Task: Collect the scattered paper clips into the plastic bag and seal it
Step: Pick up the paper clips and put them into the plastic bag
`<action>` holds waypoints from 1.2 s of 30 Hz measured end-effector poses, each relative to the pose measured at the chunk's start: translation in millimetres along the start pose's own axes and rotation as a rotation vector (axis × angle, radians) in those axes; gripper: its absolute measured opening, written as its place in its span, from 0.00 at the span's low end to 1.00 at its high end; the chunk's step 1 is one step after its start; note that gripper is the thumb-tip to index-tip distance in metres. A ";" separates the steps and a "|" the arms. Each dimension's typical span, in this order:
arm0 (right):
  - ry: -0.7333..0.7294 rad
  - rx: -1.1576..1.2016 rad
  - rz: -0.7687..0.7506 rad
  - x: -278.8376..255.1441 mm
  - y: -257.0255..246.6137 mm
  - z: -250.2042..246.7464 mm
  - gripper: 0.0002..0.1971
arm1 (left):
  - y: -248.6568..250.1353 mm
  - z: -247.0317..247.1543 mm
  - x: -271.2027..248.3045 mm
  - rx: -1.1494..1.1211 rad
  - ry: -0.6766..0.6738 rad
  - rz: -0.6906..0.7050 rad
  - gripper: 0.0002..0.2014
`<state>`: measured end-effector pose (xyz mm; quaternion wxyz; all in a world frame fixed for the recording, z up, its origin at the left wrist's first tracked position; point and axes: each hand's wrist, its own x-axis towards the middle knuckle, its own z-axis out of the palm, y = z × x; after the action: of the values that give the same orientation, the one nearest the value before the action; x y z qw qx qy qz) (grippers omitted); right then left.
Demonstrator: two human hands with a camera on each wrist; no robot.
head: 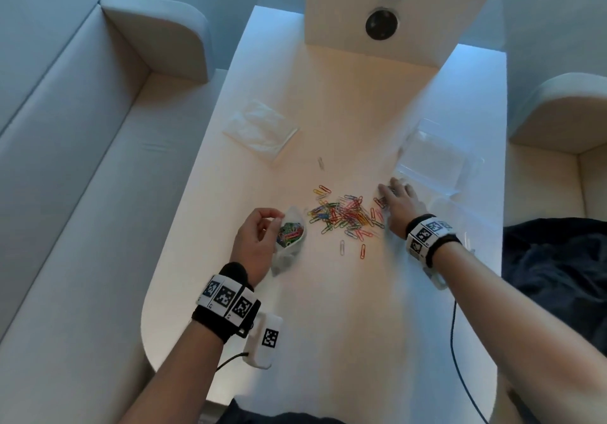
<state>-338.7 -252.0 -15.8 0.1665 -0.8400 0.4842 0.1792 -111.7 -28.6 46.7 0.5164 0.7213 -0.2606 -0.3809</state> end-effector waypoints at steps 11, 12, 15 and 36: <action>0.228 0.109 -0.112 -35.9 -29.7 28.7 0.08 | -17.4 16.8 -4.9 0.066 -0.026 -0.074 0.04; 0.234 0.148 -0.110 -37.8 -31.4 26.8 0.08 | -18.2 19.0 -5.2 0.079 -0.035 -0.075 0.04; 0.294 0.429 0.015 -41.8 -31.7 20.5 0.06 | -21.4 26.3 -4.3 0.117 -0.058 -0.091 0.06; -0.106 0.765 -0.063 -87.8 -143.7 -3.7 0.10 | -20.4 37.7 -3.8 0.151 -0.127 -0.102 0.03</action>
<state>-253.7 -119.1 43.4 0.4980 -0.7212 0.4810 0.0235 -145.1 -39.5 21.8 0.4227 0.7451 -0.2837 -0.4310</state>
